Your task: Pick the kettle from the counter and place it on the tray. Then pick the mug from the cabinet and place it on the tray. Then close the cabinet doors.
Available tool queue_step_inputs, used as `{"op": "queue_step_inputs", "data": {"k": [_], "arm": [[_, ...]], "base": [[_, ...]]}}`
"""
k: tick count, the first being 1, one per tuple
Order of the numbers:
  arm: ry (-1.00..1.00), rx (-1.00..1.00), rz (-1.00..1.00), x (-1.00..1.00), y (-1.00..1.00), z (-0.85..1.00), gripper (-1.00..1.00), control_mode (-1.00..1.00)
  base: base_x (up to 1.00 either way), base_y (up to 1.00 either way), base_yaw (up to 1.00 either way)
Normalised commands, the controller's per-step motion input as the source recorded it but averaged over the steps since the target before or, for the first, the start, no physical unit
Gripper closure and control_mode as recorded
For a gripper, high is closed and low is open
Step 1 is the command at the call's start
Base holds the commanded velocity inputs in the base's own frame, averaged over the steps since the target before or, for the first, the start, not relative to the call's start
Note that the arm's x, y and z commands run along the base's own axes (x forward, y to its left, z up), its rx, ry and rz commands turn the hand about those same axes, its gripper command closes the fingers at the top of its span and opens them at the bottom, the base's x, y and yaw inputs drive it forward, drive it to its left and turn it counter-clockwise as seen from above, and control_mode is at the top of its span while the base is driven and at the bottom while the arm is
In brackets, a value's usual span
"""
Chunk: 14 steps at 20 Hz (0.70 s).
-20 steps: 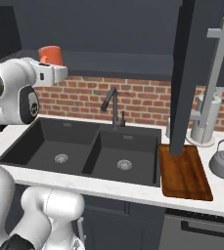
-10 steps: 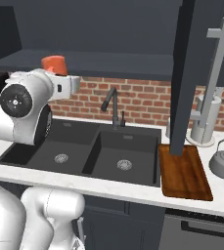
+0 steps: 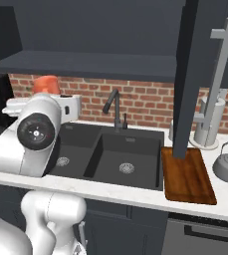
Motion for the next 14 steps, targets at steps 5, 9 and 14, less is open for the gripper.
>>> {"op": "queue_step_inputs", "data": {"k": [5, 9, 14], "arm": [[0.01, -0.07, 0.07, -0.22, 0.33, -0.45, 1.0, -1.0], [-0.03, -0.11, 0.02, -0.3, 0.4, -0.38, 1.0, -1.0], [-0.08, -0.07, 0.01, -0.3, 0.18, -0.21, 1.0, 1.0]], "base": [[0.0, 0.0, 0.0], [0.0, 0.0, 0.0], [-0.1, 0.0, 0.0]]}}
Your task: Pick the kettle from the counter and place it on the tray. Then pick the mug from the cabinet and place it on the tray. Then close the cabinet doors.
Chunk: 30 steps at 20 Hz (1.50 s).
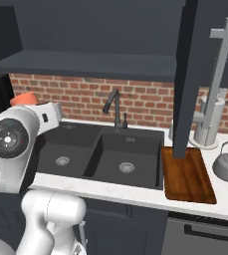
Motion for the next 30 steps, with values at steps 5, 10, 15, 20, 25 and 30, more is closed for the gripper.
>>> {"op": "queue_step_inputs", "data": {"k": [5, 10, 15, 20, 25, 30], "arm": [[0.0, 0.0, 0.0, 0.0, 0.0, 0.0, 1.0, 1.0], [0.0, 0.0, 0.0, 0.0, 0.0, 0.0, 1.0, 1.0], [0.0, 0.0, 0.0, 0.0, 0.0, 0.0, 1.0, 1.0], [0.0, 0.0, 0.0, 0.0, 0.0, 0.0, 1.0, 1.0], [0.0, 0.0, 0.0, 0.0, 0.0, 0.0, 1.0, 1.0], [0.0, 0.0, 0.0, 0.0, 0.0, 0.0, 1.0, 1.0]], "base": [[-0.61, -0.14, -0.06], [-0.65, -0.52, -0.13], [-0.55, -0.86, -0.14], [-0.46, -1.0, -0.12], [-0.26, -1.0, -0.09], [0.29, -0.67, -0.02]]}}
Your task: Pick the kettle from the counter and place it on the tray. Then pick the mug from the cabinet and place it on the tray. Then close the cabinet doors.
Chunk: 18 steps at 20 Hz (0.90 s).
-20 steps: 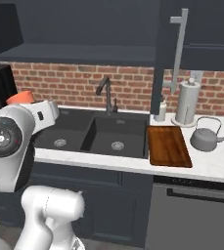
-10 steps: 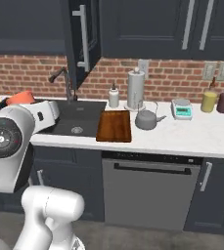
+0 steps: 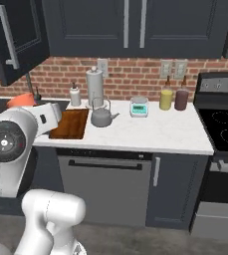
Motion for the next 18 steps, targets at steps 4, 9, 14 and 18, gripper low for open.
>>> {"op": "queue_step_inputs", "data": {"k": [4, 9, 14, 18], "arm": [[0.0, 0.0, 0.0, 0.0, 0.0, 0.0, 1.0, 1.0], [0.0, 0.0, 0.0, 0.0, 0.0, 0.0, 1.0, 1.0], [0.0, 0.0, 0.0, 0.0, 0.0, 0.0, 1.0, 1.0], [0.0, 0.0, 0.0, 0.0, 0.0, 0.0, 1.0, 1.0]], "base": [[0.63, -0.42, 0.0], [0.62, -0.2, 0.0], [0.69, 0.0, 0.02], [0.63, 0.07, 0.01]]}}
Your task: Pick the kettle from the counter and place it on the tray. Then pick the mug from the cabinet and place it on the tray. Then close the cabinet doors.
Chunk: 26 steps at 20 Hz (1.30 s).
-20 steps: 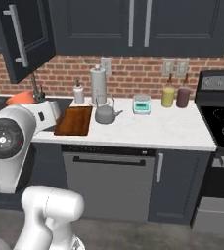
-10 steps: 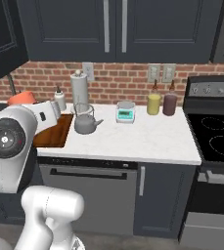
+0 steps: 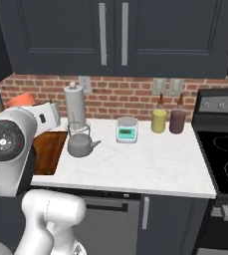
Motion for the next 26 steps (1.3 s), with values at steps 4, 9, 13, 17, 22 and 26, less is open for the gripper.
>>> {"op": "queue_step_inputs", "data": {"k": [4, 9, 13, 17, 22, 26], "arm": [[0.0, 0.0, 0.0, 0.0, 0.0, 0.0, 1.0, 1.0], [0.0, 0.0, 0.0, 0.0, 0.0, 0.0, 1.0, 1.0], [0.0, 0.0, 0.0, 0.0, 0.0, 0.0, 1.0, 1.0], [0.0, 0.0, 0.0, 0.0, 0.0, 0.0, 1.0, 1.0], [0.0, 0.0, 0.0, 0.0, 0.0, 0.0, 1.0, 1.0], [0.0, 0.0, 0.0, 0.0, 0.0, 0.0, 1.0, 1.0]], "base": [[0.36, 0.04, 0.02], [0.13, 0.08, 0.04], [0.09, 0.09, 0.05], [0.26, 0.12, 0.07], [0.31, 0.07, 0.09], [0.34, 0.03, 0.1]]}}
